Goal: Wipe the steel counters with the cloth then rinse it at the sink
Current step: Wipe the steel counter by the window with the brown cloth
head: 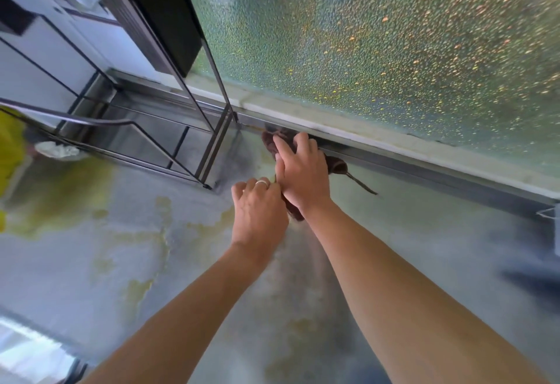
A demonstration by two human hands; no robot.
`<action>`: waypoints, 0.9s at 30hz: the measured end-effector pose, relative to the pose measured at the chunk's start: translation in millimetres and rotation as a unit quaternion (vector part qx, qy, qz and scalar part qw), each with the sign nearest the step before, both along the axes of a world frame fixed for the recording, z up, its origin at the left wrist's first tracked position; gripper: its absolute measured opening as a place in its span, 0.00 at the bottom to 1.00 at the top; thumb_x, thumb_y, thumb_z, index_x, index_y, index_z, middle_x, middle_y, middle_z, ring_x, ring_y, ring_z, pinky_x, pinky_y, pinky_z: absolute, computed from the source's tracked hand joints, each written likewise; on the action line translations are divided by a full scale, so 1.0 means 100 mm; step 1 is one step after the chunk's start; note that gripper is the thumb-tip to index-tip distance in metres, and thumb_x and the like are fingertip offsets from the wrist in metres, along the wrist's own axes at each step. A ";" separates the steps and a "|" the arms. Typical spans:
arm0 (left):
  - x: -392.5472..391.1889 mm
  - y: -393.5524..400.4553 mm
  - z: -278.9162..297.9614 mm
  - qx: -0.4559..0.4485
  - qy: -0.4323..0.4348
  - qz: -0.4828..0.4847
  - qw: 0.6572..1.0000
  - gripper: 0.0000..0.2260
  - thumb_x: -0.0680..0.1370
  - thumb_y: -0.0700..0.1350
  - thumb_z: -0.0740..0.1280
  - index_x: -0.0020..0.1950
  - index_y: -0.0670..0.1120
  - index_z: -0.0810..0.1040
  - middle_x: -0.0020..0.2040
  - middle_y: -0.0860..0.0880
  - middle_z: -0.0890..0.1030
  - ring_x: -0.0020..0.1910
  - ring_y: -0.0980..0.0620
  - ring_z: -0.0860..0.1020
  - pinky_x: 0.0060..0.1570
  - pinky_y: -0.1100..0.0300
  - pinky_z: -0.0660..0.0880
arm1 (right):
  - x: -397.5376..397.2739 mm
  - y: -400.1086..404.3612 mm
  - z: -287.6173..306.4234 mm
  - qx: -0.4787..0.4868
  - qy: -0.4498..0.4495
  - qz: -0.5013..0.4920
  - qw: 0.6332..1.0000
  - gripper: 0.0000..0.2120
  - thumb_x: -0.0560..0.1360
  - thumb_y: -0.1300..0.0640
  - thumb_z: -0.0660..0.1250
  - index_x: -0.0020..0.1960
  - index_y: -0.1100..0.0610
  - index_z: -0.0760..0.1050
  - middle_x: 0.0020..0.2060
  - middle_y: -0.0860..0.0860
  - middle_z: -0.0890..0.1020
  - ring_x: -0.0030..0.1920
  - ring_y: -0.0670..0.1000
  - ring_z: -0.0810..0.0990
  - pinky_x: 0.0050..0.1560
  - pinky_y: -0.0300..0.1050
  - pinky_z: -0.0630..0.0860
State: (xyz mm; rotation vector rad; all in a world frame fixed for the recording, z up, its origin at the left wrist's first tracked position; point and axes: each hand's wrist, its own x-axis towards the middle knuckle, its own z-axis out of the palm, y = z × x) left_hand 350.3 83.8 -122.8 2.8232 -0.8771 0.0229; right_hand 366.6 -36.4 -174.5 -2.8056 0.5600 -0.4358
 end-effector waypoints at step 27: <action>0.29 0.31 -0.02 0.055 0.012 0.051 0.997 0.10 0.71 0.38 0.54 0.37 0.50 0.72 0.36 0.53 0.73 0.39 0.51 0.74 0.47 0.55 0.60 | 0.65 0.34 -0.01 -0.011 -0.049 0.064 0.997 0.10 0.80 0.53 0.66 0.55 0.59 0.79 0.51 0.59 0.77 0.45 0.60 0.78 0.35 0.52 0.75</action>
